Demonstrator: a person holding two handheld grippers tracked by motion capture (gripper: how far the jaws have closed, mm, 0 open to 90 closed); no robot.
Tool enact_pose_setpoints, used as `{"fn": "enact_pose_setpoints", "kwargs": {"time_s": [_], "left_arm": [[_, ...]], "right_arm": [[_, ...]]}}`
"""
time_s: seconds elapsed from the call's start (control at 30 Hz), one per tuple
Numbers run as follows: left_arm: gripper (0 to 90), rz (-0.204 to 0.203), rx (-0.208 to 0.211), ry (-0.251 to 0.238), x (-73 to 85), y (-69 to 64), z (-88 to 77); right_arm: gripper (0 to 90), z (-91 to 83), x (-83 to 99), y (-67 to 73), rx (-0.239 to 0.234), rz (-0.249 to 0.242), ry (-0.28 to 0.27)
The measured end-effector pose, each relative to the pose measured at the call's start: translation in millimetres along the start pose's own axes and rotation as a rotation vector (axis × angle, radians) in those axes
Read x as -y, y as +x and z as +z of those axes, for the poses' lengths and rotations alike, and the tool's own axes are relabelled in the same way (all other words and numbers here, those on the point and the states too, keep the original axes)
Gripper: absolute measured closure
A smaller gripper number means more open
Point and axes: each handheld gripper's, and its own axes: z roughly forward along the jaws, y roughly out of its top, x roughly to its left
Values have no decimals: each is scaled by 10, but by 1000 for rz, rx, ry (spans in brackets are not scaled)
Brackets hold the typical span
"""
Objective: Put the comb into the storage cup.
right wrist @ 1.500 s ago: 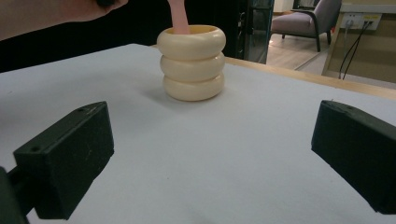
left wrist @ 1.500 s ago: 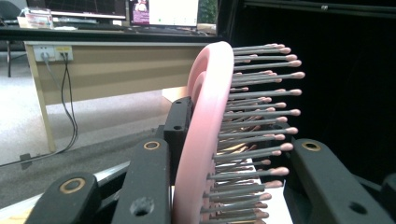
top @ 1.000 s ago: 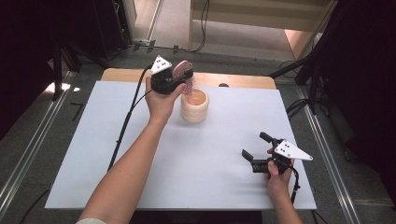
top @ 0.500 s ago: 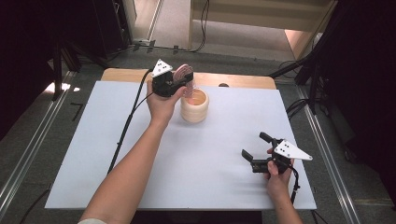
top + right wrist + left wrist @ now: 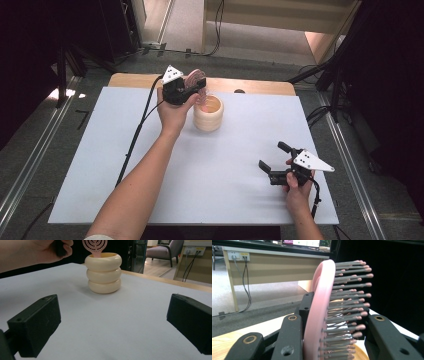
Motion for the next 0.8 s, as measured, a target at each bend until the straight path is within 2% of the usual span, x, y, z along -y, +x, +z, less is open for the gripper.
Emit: {"fn": "enact_pose_setpoints", "kwargs": {"time_s": [0.13,0.27,0.37,0.47,0.8], "left_arm": [[622,-17,-16,1,10,34,-19],[610,-18,-29,14,14,70,-49],[559,-34,-36,27,27,103,-64],[539,-53,-21,33,47,138,-76],[316,-42,-42,58,51,148,-116]], "right_arm": [[0,2,1,-2,0,-1,-1],[0,2,1,-3,0,-1,-1],[0,5,3,-3,1,-1,2],[0,12,3,4,-3,-2,3],[0,18,4,10,-5,-1,6]]}}
